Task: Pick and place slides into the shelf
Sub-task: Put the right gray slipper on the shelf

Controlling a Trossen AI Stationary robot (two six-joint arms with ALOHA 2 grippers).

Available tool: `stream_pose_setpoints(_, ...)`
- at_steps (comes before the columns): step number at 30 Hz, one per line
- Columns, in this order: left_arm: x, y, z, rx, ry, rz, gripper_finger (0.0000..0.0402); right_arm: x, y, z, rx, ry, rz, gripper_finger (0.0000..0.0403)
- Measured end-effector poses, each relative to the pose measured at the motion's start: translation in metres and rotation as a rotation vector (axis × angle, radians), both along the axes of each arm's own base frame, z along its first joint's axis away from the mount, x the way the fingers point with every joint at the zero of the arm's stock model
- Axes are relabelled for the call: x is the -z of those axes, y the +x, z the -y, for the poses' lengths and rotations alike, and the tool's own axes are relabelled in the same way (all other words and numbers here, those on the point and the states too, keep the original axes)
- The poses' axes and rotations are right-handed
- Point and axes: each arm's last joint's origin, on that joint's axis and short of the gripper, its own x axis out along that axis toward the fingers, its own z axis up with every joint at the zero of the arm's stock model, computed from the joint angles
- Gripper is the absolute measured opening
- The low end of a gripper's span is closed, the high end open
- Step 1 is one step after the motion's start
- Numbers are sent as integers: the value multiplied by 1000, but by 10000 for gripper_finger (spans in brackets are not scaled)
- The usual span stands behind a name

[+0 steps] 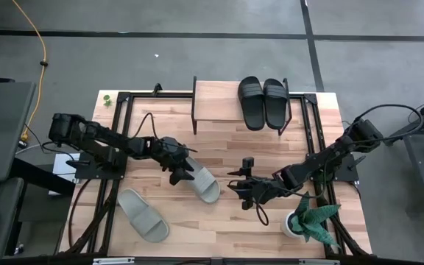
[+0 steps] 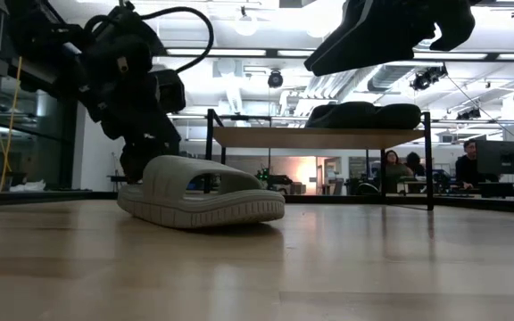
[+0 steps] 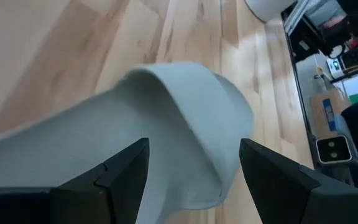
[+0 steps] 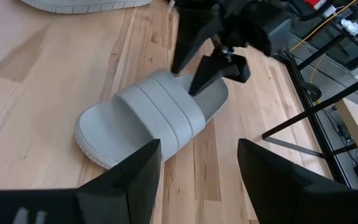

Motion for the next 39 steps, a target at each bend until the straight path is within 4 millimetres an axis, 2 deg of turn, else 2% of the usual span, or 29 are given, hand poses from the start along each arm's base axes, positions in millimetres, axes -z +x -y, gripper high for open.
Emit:
stream_pose_setpoints(8,12,6,13,45,-20,-18,239,0,0,0,0,1,1,204)
stream_pose_setpoints(17,12,10,12,36,-24,14,233,-1,0,0,3,2,8,204)
stream_pose_setpoints(22,11,11,13,47,-29,34,183,-1,0,0,3,2,8,204)
stream_pose_setpoints(33,10,11,13,49,-29,48,15,-1,0,0,10,14,11,204)
stream_pose_setpoints(35,9,12,13,50,-27,55,9,0,0,0,11,13,9,204)
stream_pose_setpoints(39,9,12,13,49,-22,58,24,0,0,0,17,8,6,204)
